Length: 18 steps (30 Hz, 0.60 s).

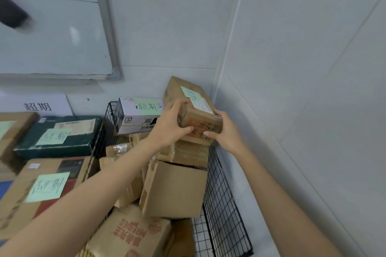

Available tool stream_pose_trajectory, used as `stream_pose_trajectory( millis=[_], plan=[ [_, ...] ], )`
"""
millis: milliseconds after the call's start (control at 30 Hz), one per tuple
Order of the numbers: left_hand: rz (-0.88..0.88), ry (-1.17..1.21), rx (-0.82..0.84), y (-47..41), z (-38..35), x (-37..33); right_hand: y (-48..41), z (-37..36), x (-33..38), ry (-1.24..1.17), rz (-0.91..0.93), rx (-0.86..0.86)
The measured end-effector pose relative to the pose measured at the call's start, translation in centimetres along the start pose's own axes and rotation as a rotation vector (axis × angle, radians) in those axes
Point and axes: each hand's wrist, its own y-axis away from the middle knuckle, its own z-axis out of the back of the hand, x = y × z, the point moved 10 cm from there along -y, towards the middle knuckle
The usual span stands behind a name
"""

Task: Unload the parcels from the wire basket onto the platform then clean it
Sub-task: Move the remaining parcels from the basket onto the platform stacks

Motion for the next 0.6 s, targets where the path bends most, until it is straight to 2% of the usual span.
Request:
stream_pose_trajectory(
  millis=[300, 600],
  plan=[
    [-0.028, 0.052, -0.210, 3.4, 6.3, -3.3, 1.4, 1.5, 6.2, -0.016, 0.192, -0.053],
    [-0.036, 0.110, -0.421, 7.2, 13.0, -5.4, 3.2, 1.1, 13.9, -0.188, 0.362, 0.063]
  ],
)
